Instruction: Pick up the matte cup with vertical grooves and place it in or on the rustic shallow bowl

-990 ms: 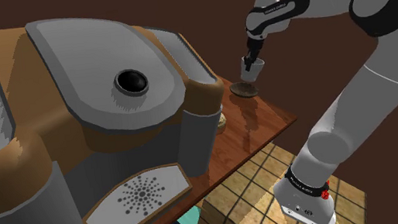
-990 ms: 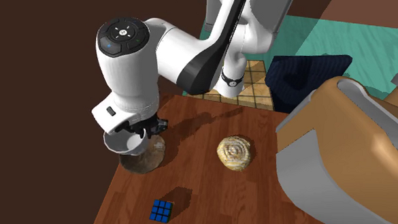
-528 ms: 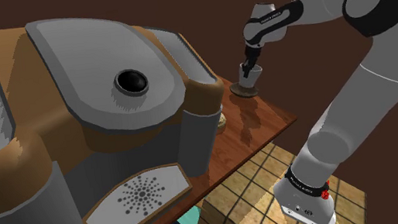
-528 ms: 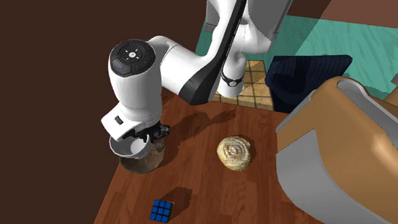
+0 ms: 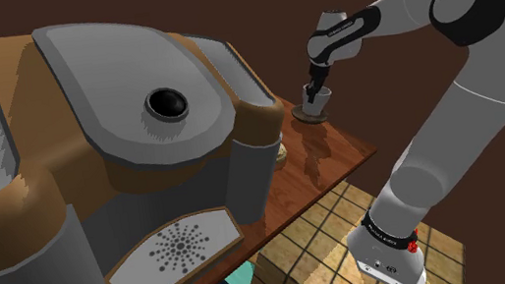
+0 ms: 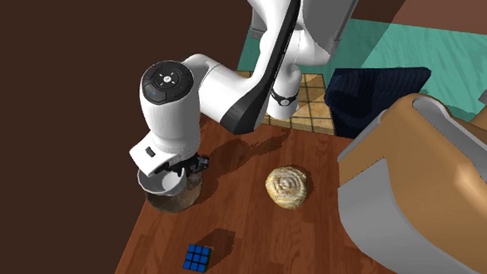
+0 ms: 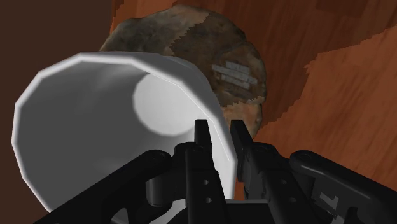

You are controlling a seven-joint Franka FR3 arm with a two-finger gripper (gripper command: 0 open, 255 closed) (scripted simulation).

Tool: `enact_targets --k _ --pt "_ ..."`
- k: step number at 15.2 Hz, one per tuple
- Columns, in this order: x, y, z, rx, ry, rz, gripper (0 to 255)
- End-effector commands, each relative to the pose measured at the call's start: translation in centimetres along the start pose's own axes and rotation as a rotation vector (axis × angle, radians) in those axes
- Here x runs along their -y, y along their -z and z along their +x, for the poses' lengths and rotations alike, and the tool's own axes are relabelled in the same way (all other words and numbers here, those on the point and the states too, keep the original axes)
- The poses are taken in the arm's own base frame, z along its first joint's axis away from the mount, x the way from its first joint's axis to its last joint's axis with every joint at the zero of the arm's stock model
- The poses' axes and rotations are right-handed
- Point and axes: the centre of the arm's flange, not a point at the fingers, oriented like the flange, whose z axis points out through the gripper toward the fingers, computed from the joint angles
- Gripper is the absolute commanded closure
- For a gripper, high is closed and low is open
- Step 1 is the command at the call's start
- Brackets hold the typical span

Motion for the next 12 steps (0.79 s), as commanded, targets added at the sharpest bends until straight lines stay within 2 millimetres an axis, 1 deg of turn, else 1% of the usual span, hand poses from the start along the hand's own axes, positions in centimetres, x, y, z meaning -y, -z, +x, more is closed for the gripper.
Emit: enact_targets --k 1,3,4,9,12 --pt "0.0 0.0 0.0 -0.001 0.0 0.0 255" --pt "0.0 0.0 0.0 -0.001 0.0 0.0 255" --pt "0.0 0.0 0.0 -0.001 0.0 0.0 0" --pt "0.0 0.0 0.0 -0.001 0.0 0.0 0" --pt "0.0 4.0 0.0 -0.001 0.0 0.0 0"
